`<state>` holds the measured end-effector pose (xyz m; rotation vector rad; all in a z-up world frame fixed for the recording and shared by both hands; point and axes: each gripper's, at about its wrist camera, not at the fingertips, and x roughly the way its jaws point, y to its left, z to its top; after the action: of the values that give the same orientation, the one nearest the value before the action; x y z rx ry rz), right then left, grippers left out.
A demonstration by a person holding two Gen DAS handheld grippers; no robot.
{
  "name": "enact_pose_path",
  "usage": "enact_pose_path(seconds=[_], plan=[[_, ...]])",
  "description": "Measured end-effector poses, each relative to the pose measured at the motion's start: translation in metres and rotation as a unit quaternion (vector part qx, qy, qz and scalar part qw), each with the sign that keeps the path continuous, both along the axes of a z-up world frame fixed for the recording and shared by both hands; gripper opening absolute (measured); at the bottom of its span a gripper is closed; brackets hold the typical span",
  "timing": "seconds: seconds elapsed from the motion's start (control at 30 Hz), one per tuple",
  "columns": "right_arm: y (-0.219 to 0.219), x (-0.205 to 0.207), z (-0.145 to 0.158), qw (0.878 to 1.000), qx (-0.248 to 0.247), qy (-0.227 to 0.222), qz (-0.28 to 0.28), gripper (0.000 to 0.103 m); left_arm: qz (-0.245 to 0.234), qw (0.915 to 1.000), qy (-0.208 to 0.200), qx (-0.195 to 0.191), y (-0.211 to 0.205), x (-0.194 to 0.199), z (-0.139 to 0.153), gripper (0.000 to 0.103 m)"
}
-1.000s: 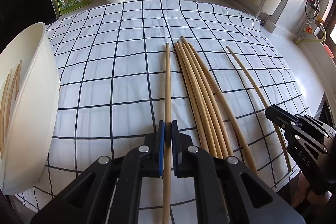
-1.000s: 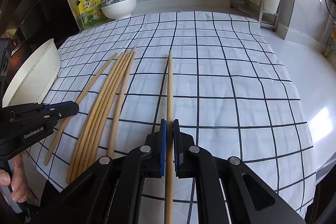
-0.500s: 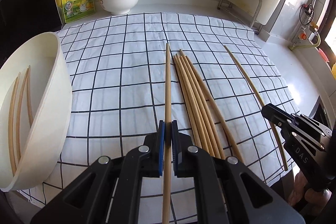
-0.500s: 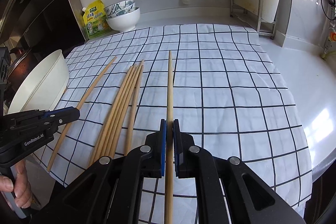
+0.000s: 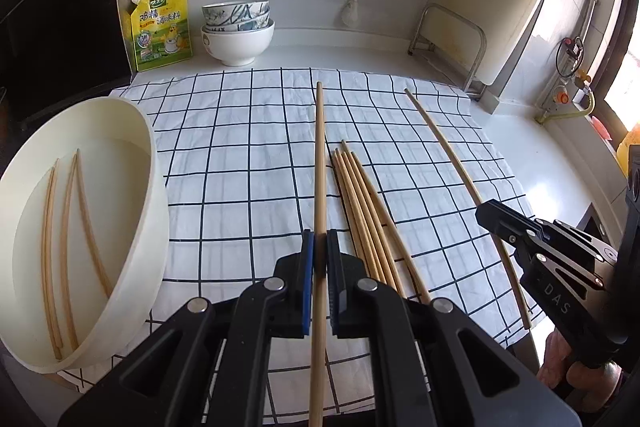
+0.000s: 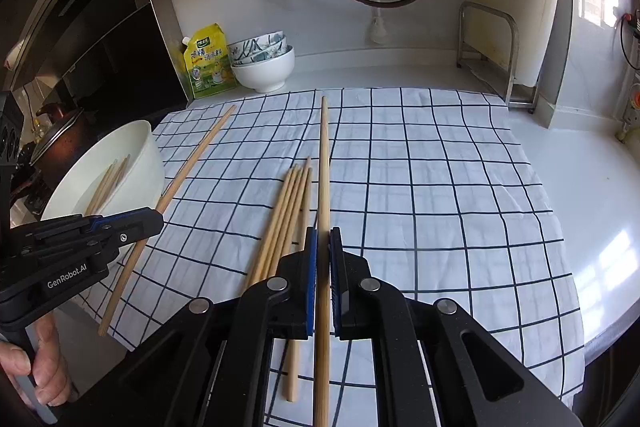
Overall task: Organize utensils
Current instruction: 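Lift both held chopsticks and carry them over the cream basin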
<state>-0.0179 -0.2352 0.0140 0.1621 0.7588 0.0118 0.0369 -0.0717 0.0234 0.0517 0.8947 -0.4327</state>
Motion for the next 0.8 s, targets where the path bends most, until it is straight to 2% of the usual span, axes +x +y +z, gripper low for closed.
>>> enact_pose_path(seconds=[0.47,0.8], plan=[[0.061,0.032,0.042,0.997,-0.003,-0.040,0.061,0.006,0.039,0.9978,-0.044,-0.029,0.059,0.003,0.048,0.007],[0.128,0.061,0.060,0.991,0.000,-0.054,0.120,0.006,0.081,0.9942,-0.061,-0.036,0.114,0.010,0.064,0.007]])
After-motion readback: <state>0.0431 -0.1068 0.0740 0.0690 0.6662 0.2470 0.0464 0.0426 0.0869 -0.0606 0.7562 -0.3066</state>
